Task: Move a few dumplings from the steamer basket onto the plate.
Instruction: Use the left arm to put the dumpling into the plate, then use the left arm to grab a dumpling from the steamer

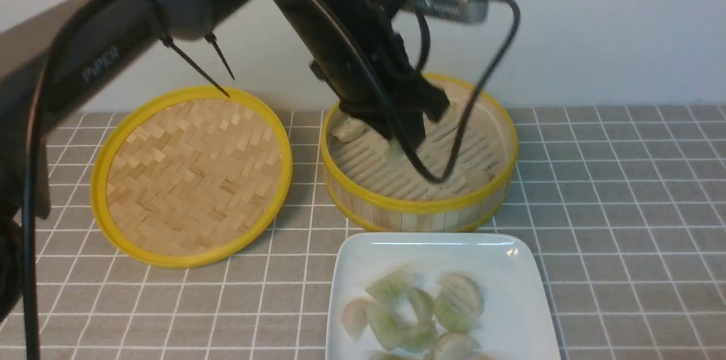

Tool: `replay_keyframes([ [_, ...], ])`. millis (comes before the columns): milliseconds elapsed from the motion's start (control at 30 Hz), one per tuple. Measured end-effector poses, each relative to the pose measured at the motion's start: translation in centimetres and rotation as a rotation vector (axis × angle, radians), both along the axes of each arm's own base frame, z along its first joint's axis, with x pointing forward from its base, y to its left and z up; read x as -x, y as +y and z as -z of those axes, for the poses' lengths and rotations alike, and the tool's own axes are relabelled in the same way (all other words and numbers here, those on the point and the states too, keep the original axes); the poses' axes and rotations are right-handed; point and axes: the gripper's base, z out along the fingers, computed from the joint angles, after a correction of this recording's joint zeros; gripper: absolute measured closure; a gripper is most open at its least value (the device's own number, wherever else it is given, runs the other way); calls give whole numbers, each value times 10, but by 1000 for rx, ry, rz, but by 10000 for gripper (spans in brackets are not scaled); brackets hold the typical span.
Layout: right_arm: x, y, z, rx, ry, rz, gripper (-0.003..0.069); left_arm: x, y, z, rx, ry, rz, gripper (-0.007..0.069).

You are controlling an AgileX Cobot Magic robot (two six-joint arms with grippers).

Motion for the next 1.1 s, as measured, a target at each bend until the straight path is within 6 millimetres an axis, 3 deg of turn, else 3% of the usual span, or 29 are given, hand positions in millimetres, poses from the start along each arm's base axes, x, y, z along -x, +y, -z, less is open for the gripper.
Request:
replay_keyframes([
  [167,0,0,0,0,0,0,671,23,-30,49,-85,105,122,462],
  [267,0,0,0,0,0,0,671,24,-44,76,-112,136,150,462],
  [367,0,0,0,0,0,0,671,22,-49,91,-122,147,151,461],
  [467,0,0,0,0,0,0,671,20,-51,101,-130,155,150,413],
  [500,0,0,0,0,0,0,671,19,-52,102,-129,153,148,343],
  [600,0,0,0,0,0,0,671,18,-52,101,-124,147,147,178],
  [733,0,0,0,0,0,0,671,8,-54,85,-129,62,123,48],
  [800,0,0,0,0,0,0,671,1,-53,75,-136,6,83,43],
  [900,0,0,0,0,0,0,671,-33,-42,46,-123,-160,-68,68],
  [933,0,0,0,0,0,0,671,-37,-39,46,-128,-171,-80,73],
  [1033,0,0,0,0,0,0,671,-80,-13,33,-101,-268,-193,106],
  [1067,0,0,0,0,0,0,671,-82,-12,36,-105,-265,-196,106],
  [1100,0,0,0,0,0,0,671,-98,-4,40,-100,-288,-218,110],
])
